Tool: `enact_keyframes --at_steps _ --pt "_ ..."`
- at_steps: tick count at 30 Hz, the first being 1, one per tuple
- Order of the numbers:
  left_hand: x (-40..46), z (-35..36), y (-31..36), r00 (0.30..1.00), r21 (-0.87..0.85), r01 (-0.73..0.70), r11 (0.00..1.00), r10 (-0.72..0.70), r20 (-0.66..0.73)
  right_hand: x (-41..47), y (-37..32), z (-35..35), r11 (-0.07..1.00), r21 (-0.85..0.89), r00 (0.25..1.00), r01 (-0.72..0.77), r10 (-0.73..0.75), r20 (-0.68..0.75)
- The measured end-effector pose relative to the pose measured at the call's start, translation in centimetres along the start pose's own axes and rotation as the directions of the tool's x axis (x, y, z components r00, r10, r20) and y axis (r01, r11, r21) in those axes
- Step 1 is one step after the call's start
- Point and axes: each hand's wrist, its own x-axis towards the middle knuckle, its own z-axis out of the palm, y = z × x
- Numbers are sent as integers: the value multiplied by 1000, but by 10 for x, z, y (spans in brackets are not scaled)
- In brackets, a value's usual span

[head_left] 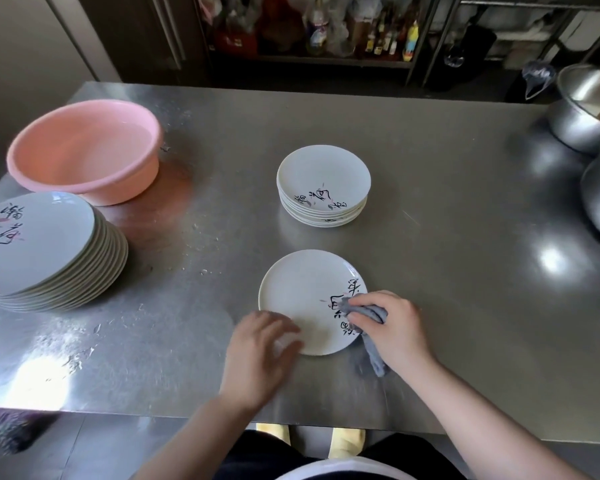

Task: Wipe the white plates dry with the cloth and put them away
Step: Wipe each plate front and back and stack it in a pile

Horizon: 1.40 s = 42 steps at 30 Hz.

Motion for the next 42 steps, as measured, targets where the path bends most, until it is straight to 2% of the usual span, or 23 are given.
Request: enact_keyframes --at_steps 2,5,13,17,20,22,24,25,27,30,34,38,40,42 --pt "-3 8 -4 986 -12 -101 995 102 133 -1 1 0 999 36 1000 -3 3 2" --pt "0 13 -13 974 5 -90 996 87 211 -4 0 3 997 72 1000 -10 9 23" --pt "10 16 -16 968 38 -184 982 174 182 -7 -5 -6 998 69 1000 -8 9 -18" --pt "16 9 -12 961 54 -274 960 270 60 -8 -14 -18 992 125 998 -6 13 -54" --pt "29 -4 2 961 53 -255 965 260 -95 -7 -28 -27 983 179 994 47 -28 -106" --pt "38 -15 15 970 57 -168 984 175 -170 -5 -41 -31 974 202 989 99 -74 -125" --pt "48 -25 30 973 -69 13 998 -28 -228 -3 -56 -34 961 226 982 158 -129 -139" --pt "53 -29 38 959 -198 109 974 -156 -236 -2 -64 -36 954 231 976 191 -159 -151" --pt "62 -37 51 917 -466 222 857 -345 -198 1 -78 -39 940 230 960 251 -212 -182" --pt "71 -51 69 900 -679 205 705 -409 -153 6 -97 -43 919 198 927 340 -292 -235" --pt "81 -61 90 871 -828 163 536 -473 -135 12 -117 -45 890 7 843 457 -430 -324" --pt "89 -64 109 846 -919 195 343 -534 -20 17 -131 -41 852 -158 736 499 -512 -442" --pt "93 -65 115 827 -947 193 256 -562 17 18 -137 -37 774 -273 656 572 -631 -414" --pt "98 -69 117 811 -970 173 169 -583 43 16 -137 -34 641 -352 588 682 -767 -257"
